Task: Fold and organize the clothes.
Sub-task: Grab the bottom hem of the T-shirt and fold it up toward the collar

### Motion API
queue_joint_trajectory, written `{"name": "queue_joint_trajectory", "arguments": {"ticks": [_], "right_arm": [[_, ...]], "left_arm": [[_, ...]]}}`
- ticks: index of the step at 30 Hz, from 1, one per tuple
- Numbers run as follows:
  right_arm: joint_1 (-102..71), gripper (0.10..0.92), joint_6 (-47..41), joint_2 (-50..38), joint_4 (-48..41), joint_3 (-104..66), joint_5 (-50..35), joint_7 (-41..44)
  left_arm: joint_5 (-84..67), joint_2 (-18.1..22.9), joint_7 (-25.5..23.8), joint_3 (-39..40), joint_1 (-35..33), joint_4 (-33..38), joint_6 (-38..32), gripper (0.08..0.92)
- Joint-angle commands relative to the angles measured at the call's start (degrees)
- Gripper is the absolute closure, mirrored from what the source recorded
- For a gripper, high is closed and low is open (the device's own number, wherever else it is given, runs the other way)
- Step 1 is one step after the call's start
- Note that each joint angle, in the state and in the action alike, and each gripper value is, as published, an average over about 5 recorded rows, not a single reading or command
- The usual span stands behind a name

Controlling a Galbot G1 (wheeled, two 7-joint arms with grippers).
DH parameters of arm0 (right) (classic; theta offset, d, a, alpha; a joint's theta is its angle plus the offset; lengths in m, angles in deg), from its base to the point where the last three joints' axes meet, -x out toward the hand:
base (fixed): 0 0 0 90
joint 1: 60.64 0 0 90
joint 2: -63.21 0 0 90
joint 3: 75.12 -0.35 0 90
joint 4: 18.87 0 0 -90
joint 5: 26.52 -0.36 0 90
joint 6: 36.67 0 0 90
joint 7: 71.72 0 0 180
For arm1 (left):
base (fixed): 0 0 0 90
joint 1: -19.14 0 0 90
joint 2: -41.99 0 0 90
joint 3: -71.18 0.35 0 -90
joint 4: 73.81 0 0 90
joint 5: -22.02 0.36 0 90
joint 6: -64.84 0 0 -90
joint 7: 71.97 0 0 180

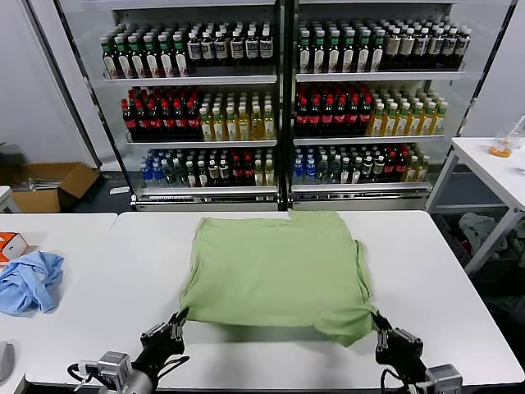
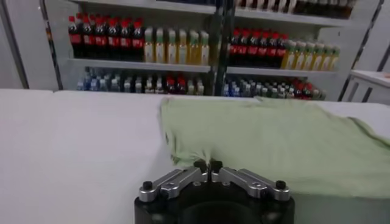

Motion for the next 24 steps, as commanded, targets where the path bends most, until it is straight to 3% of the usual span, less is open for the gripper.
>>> {"name": "queue_joint_trajectory", "arguments": {"ticks": [1,12,24], "right_arm": [[9.7,0.920,0.9,-3.0,-6.0,1.0,-2.3,0.0],[20.0,0.920,0.1,-4.9,-13.1,5.1,-2.8,0.5],[28.6,0.920,-0.4,-5.1,-19.8,11.8,-0.8,1.6]], "left_arm": [[-1.5,-2.8,0.2,0.9,6.0,-4.3,-0.5,0.908],[-1.7,-5.8,0.4,4.2,13.5,-12.3,-0.8,0.908],[0.8,-6.2,0.5,9.1,20.1,-19.4,-0.7,0.910]]}}
